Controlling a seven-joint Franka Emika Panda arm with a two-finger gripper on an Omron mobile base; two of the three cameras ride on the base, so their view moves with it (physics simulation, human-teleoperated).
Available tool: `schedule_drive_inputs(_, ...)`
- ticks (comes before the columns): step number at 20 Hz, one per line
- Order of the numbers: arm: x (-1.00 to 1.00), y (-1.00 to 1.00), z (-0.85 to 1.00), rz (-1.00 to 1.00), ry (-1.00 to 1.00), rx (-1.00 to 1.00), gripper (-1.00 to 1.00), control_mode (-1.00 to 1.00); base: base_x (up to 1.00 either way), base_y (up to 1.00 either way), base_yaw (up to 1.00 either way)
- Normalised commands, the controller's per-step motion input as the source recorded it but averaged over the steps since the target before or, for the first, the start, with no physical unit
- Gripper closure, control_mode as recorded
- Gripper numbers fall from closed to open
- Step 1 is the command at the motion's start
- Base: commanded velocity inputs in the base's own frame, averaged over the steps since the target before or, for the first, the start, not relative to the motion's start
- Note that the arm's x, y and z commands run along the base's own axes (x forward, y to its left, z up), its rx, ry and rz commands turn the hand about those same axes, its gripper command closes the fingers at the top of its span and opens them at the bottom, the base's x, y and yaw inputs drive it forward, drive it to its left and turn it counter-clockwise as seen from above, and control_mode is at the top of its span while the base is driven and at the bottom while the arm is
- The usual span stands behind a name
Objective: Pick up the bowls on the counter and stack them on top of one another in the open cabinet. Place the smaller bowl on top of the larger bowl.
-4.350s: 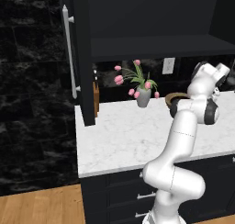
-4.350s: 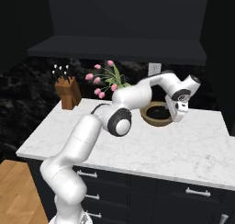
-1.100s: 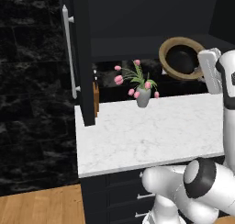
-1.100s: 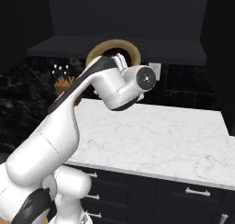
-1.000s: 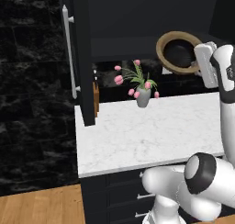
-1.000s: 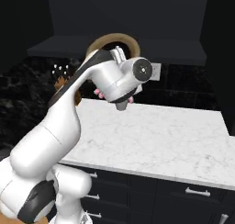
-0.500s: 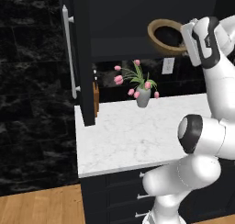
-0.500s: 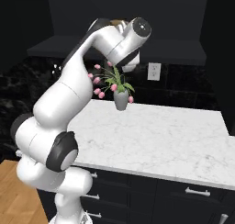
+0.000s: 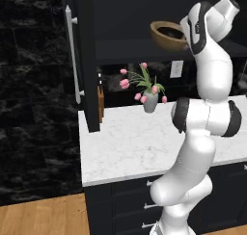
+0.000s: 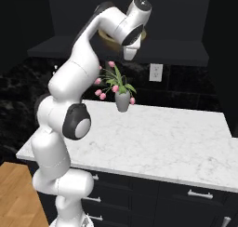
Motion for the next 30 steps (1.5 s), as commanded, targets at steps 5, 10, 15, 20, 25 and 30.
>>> schedule_drive_inputs(5, -0.12, 0.06, -0.10, -0.07, -0.06, 0.00, -1.00, -1.00, 0.00, 0.00, 0.00)
schedule_drive_inputs(10, -0.98, 0.07, 0.00, -0.02, -0.20, 0.01, -1.00, -1.00, 0.00, 0.00, 0.00)
schedule_drive_inputs(15, -1.00, 0.27, -0.37, 0.00, -0.30, 0.01, -1.00, -1.00, 0.00, 0.00, 0.00)
schedule_drive_inputs(20, -1.00, 0.47, -0.86, 0.00, -0.28, 0.00, -1.00, -1.00, 0.00, 0.00, 0.00)
schedule_drive_inputs(25, -1.00, 0.45, -1.00, 0.00, -0.14, -0.01, -1.00, -1.00, 0.00, 0.00, 0.00)
schedule_drive_inputs(30, -1.00, 0.32, -1.00, 0.00, -0.02, 0.00, -1.00, -1.00, 0.00, 0.00, 0.00)
